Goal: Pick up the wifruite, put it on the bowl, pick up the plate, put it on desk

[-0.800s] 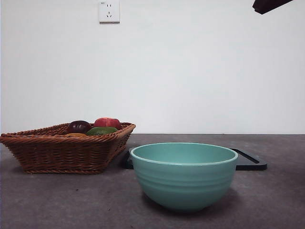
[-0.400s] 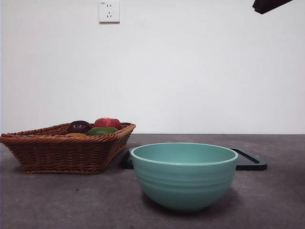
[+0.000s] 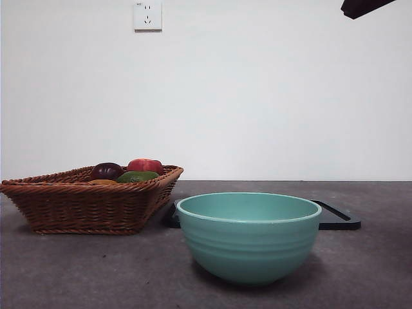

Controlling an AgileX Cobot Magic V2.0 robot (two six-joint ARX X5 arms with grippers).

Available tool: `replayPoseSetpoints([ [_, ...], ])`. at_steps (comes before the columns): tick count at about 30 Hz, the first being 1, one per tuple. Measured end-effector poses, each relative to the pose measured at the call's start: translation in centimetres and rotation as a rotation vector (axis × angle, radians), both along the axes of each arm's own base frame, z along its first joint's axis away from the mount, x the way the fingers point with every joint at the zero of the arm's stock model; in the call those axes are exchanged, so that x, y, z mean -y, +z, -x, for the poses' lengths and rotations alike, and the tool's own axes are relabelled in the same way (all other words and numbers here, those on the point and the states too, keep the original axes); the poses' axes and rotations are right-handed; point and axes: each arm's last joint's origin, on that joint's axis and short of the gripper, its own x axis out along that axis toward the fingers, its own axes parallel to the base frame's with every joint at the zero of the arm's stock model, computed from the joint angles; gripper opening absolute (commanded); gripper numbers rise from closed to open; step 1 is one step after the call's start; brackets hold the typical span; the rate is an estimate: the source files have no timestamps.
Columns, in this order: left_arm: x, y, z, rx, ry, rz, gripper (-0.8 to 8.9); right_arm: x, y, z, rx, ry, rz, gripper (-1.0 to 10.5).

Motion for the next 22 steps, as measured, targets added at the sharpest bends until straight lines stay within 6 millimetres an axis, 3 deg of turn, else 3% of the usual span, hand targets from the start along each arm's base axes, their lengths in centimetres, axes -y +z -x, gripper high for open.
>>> replayPoseSetpoints([
  [16, 0.0, 0.0, 0.0, 0.000, 0.000, 0.000, 0.08, 0.1, 0.1, 0.1, 0.017, 0.005, 0.005, 0.1],
  [22, 0.0, 0.0, 0.0, 0.000, 0.000, 0.000, 0.08, 2.7, 1.3, 0.0, 0.304, -0.150, -0.019, 0.1],
])
